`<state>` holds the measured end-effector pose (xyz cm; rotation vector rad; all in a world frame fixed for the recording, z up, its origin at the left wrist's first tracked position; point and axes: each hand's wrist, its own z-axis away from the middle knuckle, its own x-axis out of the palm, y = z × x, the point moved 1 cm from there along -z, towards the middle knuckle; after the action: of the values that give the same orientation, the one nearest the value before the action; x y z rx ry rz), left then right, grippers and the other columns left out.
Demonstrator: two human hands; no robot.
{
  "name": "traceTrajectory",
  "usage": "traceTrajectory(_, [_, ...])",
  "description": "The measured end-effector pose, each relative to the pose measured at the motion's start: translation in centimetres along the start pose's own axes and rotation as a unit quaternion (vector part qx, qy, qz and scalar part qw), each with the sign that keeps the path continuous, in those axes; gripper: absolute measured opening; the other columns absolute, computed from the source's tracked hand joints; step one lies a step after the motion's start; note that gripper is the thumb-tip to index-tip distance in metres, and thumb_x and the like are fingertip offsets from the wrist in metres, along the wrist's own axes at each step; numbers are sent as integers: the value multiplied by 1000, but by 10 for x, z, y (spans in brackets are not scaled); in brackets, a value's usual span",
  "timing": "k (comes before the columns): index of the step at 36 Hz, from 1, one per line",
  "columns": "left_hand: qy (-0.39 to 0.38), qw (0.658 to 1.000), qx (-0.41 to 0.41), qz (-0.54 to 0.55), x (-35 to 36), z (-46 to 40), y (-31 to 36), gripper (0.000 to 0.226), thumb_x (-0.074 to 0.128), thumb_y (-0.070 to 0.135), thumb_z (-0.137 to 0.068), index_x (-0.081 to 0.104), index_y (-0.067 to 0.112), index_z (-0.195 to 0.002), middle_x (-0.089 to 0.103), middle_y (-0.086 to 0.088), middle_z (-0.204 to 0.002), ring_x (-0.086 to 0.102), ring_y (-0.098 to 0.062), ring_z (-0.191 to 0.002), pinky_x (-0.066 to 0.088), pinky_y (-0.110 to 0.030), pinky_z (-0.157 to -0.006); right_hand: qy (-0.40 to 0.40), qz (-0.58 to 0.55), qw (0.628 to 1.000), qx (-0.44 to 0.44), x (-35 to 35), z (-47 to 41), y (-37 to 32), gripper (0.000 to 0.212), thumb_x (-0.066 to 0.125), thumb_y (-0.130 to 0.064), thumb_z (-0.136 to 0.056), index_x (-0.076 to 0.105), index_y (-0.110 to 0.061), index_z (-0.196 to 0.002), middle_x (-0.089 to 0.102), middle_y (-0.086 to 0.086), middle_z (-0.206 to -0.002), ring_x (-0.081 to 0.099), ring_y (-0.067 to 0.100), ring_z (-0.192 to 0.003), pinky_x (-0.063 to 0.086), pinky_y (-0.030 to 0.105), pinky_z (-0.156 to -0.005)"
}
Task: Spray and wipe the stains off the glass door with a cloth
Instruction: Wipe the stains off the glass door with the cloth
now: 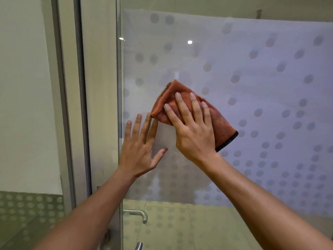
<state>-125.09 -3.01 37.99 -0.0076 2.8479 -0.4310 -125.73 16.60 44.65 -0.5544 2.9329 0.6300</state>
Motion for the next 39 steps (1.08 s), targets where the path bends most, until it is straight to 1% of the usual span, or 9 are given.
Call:
traceTrajectory(4, [5,1000,2,16,-1,-2,0,89,42,66,-97,19,9,-162,10,-16,-170,5,-39,-157,6,-60,-126,-14,-18,1000,5,4,27,-16,66,45,-20,-95,34,-30,-159,28,9,-167,21,42,-154,18,61,-122])
traceTrajectory(7, [15,999,9,31,0,0,-1,88,47,64,-96,23,10,-161,12,-16,-170,7,-39,-157,9,-62,-125,-14,-23,1000,8,6,41,-22,68,49,-16,-93,35,-29,-158,30,9,-166,21,42,-153,18,60,-123])
traceTrajectory(11, [12,1000,6,27,1,9,-1,87,46,64,-96,16,15,-163,11,-16,-170,7,-39,-157,7,-61,-126,-19,-29,999,4,7,50,-23,71,56,-14,-92,34,-29,-158,30,8,-166,21,42,-154,17,60,-123])
traceTrajectory(16, [-7,1000,-2,26,2,23,0,86,41,65,-98,8,21,-164,7,-15,-171,4,-39,-158,4,-59,-126,-30,-39,999,-6,7,65,-26,72,55,-10,-91,35,-28,-158,28,8,-166,21,43,-153,19,61,-122])
traceTrajectory(24, [-36,999,13,26,4,50,-3,73,33,63,-100,31,21,-159,7,-20,-170,5,-45,-156,10,-66,-123,-48,-41,998,-17,8,100,-36,76,53,-5,-87,36,-27,-158,21,8,-167,21,43,-153,18,61,-123])
traceTrajectory(27, [-27,999,13,25,5,51,-2,72,32,60,-101,21,23,-162,7,-20,-169,5,-45,-156,11,-68,-122,-58,-37,997,-22,12,119,-40,79,54,-4,-85,35,-28,-157,24,8,-168,19,43,-154,18,61,-123])
traceTrajectory(30, [-16,1000,13,20,5,50,-2,77,40,53,-98,11,25,-164,9,-22,-168,4,-44,-156,11,-67,-122,-56,-32,997,-32,14,131,-37,79,52,-4,-85,33,-29,-158,22,6,-168,16,42,-155,17,61,-123])
traceTrajectory(34, [-12,1000,15,23,4,50,-2,75,38,53,-99,12,25,-164,10,-22,-168,5,-44,-156,14,-69,-121,-39,-37,998,-36,14,130,-26,83,55,-5,-86,27,-30,-161,17,5,-170,18,40,-155,21,63,-121])
traceTrajectory(39, [-24,999,10,22,4,49,-2,76,35,61,-100,15,25,-163,11,-21,-169,7,-45,-156,10,-65,-123,-19,-33,999,-15,11,128,-11,73,58,-5,-87,42,-28,-154,28,7,-166,23,41,-153,21,62,-121])
